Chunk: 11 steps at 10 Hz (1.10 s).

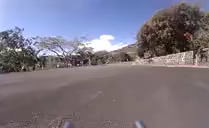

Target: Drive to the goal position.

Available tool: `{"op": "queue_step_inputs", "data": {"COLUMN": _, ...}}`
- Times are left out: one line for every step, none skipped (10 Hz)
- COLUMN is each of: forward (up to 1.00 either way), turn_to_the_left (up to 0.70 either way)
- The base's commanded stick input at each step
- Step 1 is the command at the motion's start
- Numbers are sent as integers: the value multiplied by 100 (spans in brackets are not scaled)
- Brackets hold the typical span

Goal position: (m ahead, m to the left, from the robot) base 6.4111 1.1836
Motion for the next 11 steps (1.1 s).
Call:
{"op": "queue_step_inputs", "data": {"forward": 50, "turn_to_the_left": 0}}
{"op": "queue_step_inputs", "data": {"forward": 50, "turn_to_the_left": 0}}
{"op": "queue_step_inputs", "data": {"forward": 50, "turn_to_the_left": 0}}
{"op": "queue_step_inputs", "data": {"forward": 50, "turn_to_the_left": 0}}
{"op": "queue_step_inputs", "data": {"forward": 50, "turn_to_the_left": 0}}
{"op": "queue_step_inputs", "data": {"forward": 50, "turn_to_the_left": 0}}
{"op": "queue_step_inputs", "data": {"forward": 50, "turn_to_the_left": 0}}
{"op": "queue_step_inputs", "data": {"forward": 50, "turn_to_the_left": 0}}
{"op": "queue_step_inputs", "data": {"forward": 50, "turn_to_the_left": 0}}
{"op": "queue_step_inputs", "data": {"forward": 50, "turn_to_the_left": 0}}
{"op": "queue_step_inputs", "data": {"forward": 50, "turn_to_the_left": 0}}
